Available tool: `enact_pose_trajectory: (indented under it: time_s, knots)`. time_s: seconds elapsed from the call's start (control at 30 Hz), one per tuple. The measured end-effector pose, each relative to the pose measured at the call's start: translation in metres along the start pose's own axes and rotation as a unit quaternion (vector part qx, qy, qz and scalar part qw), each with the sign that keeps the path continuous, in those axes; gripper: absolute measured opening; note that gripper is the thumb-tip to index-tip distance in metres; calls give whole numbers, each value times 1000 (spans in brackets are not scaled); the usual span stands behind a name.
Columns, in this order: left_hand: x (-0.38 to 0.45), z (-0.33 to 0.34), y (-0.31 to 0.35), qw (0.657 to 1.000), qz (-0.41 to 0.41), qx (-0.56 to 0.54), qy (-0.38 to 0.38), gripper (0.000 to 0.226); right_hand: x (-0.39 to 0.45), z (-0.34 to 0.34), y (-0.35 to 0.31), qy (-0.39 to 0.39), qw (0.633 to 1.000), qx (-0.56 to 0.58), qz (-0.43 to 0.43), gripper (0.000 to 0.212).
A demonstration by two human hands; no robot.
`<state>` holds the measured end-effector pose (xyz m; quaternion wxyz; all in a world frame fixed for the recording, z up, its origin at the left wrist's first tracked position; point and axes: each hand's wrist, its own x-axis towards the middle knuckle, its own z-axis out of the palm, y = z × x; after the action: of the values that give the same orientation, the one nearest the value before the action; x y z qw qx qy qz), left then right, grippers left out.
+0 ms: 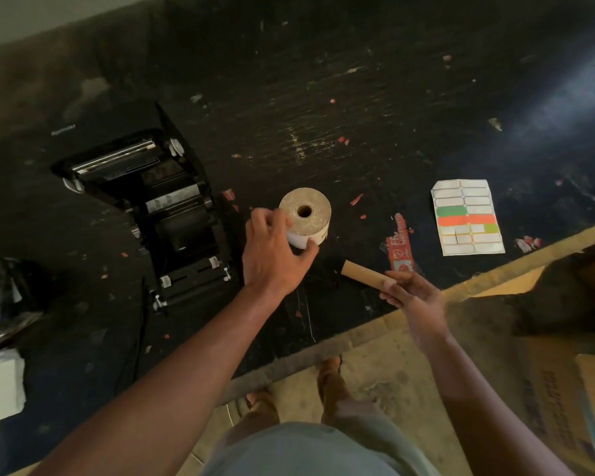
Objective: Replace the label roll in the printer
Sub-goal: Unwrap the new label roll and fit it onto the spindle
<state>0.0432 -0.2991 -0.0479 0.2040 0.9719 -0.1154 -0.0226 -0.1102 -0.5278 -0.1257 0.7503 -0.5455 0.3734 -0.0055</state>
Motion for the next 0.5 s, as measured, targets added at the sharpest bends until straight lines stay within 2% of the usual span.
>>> enact_pose_trajectory:
  time_s: [0.07, 0.23, 0.5]
  knots:
    - [12, 3, 12, 1000, -5, 15, -8, 60, 1, 1, 3, 7, 1000, -5, -5, 16]
    - [39, 17, 32, 993, -63, 61, -85, 73, -2, 1, 7, 20, 1000, -6, -10, 19]
    - [54, 15, 26, 994, -59, 18, -90, 51, -2, 26, 9, 33, 997, -64, -13, 25]
